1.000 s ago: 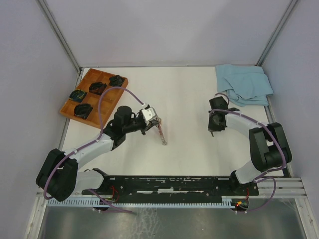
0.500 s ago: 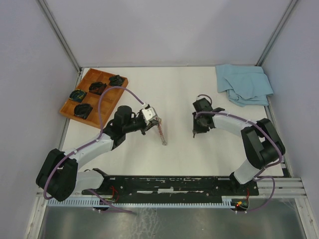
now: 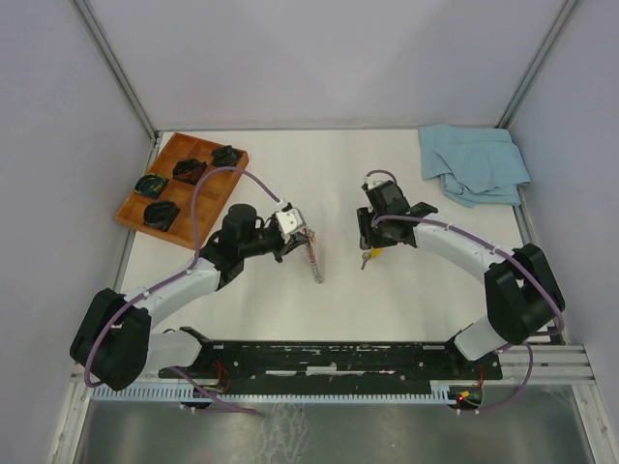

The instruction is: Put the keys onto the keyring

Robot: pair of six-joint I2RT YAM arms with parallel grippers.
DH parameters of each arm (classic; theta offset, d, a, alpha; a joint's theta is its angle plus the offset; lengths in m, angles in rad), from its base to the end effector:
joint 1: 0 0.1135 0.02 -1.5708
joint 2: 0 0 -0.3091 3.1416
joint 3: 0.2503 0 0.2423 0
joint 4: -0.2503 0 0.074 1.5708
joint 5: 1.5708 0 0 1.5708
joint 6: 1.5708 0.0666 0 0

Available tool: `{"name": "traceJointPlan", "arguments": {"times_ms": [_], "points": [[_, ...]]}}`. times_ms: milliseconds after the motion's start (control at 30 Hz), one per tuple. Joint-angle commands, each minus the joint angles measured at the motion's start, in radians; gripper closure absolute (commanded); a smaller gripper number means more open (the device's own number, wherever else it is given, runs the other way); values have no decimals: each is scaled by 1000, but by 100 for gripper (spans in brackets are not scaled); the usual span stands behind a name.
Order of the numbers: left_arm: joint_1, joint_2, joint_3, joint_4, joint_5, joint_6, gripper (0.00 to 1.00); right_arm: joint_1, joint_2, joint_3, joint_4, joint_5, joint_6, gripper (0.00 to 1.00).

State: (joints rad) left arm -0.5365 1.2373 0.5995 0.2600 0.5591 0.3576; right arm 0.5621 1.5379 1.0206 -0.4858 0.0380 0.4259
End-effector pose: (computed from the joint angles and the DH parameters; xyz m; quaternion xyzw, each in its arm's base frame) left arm 0.2092 -0.1655 0.2659 0.4835 0.6500 -0.2756 0.5174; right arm 0.2714 0.1679 0.2400 -0.0600 0.9579 0.1167 0.2552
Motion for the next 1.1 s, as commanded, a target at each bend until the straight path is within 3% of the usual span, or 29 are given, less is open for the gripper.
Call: {"name": "traceJointPlan", "arguments": {"times_ms": [0,200,533,1067], "points": [[-3,10,48,-21,29,21,97,-58,7,-2,32,3,-66,50],[-4,26,59,-36,24,26,97,-142,49,-59,132,-108,-83,51],[-4,40,68,-52,37,32,97,-150,145,-69,189,-195,-82,50],[-3,48,80,-73,46,38,97,-148,86,-94,162,-331,-88,61]]}}
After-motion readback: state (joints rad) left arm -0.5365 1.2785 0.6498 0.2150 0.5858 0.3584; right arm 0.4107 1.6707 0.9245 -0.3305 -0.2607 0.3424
